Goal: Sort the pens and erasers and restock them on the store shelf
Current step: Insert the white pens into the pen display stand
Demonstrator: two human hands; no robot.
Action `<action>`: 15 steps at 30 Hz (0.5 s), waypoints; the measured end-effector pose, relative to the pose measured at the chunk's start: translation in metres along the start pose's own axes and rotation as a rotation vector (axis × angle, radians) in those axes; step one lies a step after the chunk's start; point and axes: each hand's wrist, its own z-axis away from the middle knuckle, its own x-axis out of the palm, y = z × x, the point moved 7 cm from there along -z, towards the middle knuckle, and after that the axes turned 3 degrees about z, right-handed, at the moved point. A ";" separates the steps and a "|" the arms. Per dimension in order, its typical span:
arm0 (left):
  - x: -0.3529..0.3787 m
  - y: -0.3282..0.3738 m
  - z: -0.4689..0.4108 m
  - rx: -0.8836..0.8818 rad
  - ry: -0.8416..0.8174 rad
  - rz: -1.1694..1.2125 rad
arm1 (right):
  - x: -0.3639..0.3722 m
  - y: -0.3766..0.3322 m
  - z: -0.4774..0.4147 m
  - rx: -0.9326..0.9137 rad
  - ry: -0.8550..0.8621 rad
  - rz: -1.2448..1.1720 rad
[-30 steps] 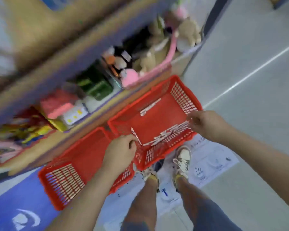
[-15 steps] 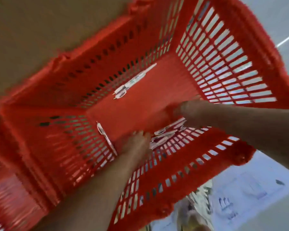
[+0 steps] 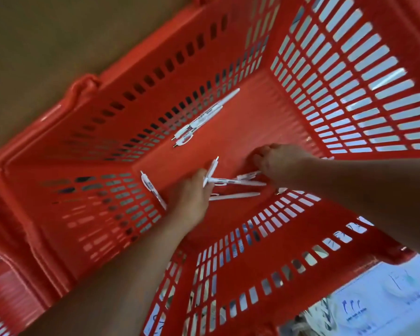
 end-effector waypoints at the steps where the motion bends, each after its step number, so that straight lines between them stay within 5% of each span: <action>1: -0.004 -0.001 0.000 -0.025 0.020 0.044 | 0.001 0.001 0.000 0.011 -0.013 0.013; 9: -0.026 -0.002 0.010 -0.129 0.092 0.374 | -0.009 0.015 0.011 0.082 -0.028 -0.024; 15: -0.059 0.018 0.028 -0.189 0.172 0.567 | -0.068 0.045 0.032 0.181 0.366 -0.665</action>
